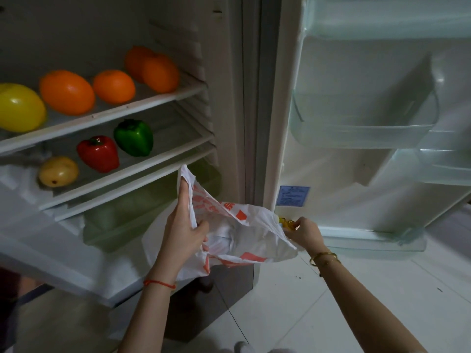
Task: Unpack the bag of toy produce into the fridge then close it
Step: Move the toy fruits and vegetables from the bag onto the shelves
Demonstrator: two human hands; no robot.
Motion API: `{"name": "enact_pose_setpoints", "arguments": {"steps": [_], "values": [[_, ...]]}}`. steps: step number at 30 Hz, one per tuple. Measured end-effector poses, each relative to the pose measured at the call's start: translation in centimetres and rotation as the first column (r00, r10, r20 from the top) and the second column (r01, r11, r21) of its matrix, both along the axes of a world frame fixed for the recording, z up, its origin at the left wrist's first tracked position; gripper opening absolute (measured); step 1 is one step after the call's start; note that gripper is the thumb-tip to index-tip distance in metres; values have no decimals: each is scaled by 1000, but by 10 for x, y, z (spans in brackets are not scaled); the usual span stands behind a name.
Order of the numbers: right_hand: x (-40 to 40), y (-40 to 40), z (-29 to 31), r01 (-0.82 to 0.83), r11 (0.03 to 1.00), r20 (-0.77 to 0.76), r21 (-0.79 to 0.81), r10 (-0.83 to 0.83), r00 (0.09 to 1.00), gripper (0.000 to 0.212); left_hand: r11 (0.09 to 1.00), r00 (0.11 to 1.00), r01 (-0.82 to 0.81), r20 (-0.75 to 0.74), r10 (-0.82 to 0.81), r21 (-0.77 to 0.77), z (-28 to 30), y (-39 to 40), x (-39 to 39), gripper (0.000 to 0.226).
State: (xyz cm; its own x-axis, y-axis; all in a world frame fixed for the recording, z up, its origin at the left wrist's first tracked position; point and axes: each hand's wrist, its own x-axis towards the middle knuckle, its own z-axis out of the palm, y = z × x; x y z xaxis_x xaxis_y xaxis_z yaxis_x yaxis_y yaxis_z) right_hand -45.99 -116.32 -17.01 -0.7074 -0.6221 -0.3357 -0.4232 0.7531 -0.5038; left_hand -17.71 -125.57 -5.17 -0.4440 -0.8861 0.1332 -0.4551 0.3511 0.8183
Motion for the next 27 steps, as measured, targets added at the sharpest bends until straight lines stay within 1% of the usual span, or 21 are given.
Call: {"name": "enact_pose_setpoints", "arguments": {"steps": [2, 3, 4, 5, 6, 7, 8, 9, 11, 12, 14, 16, 18, 19, 22, 23, 25, 27], "values": [[-1, 5, 8, -9, 1000, -118, -22, 6, 993, 48, 1000, 1000, -10, -13, 10, 9, 0, 0, 2, 116], [-1, 8, 12, -9, 998, -180, -67, -4, 984, 47, 1000, 1000, -15, -12, 15, 6, 0, 1, 3, 116], [0, 11, 18, -8, 992, -192, -129, -17, 981, 45, 1000, 1000, -22, -4, 22, -1, 1, 1, 4, 115], [3, 14, 24, -10, 980, -151, -196, -20, 988, 48, 1000, 1000, -30, 4, 30, -7, 1, 2, 4, 115], [6, 17, 32, -13, 967, -76, -254, -6, 997, 54, 999, 999, -40, 5, 40, -8, 1, 1, 5, 114], [11, 21, 41, -29, 961, -2, -276, 30, 1000, 59, 999, 999, -47, -2, 47, 0, 2, 1, 5, 115], [17, 25, 49, -69, 959, 57, -276, 88, 994, 57, 999, 999, -50, -11, 50, 12, 2, 1, 6, 115], [24, 29, 55, -129, 958, 81, -256, 155, 985, 51, 999, 998, -51, -18, 52, 18, 3, 1, 6, 116], [33, 32, 59, -268, 943, -2, -199, 273, 962, 35, 998, 998, -61, -30, 61, 21, 4, 2, 8, 116], [36, 31, 61, -306, 936, -59, -176, 300, 952, 30, 998, 997, -66, -31, 66, 23, 4, 2, 9, 116], [41, 23, 64, -334, 928, -161, -166, 308, 937, 22, 997, 996, -77, -32, 78, 25, 5, 3, 13, 116], [48, 13, 74, -360, 916, -211, -178, 321, 923, 20, 995, 994, -96, -51, 97, 36, 7, 6, 18, 115], [55, 4, 87, -433, 878, -243, -202, 383, 891, 19, 990, 988, -131, -71, 134, 45, 10, 9, 25, 113], [59, -1, 95, -469, 857, -250, -216, 415, 875, 22, 986, 983, -158, -87, 162, 54, 12, 11, 30, 111], [75, -17, 126, -559, 784, -264, -269, 498, 826, 40, 965, 955, -259, -133, 264, 49, 18, 16, 48, 99], [80, -23, 135, -597, 752, -279, -280, 531, 800, 42, 956, 946, -292, -135, 294, 34, 20, 18, 56, 94], [93, -33, 151, -667, 682, -289, -300, 602, 745, 39, 933, 921, -360, -154, 359, 21, 25, 26, 73, 85], [107, -45, 163, -720, 605, -265, -340, 673, 691, 33, 909, 899, -416, -141, 414, 15, 30, 37, 91, 81]]}}
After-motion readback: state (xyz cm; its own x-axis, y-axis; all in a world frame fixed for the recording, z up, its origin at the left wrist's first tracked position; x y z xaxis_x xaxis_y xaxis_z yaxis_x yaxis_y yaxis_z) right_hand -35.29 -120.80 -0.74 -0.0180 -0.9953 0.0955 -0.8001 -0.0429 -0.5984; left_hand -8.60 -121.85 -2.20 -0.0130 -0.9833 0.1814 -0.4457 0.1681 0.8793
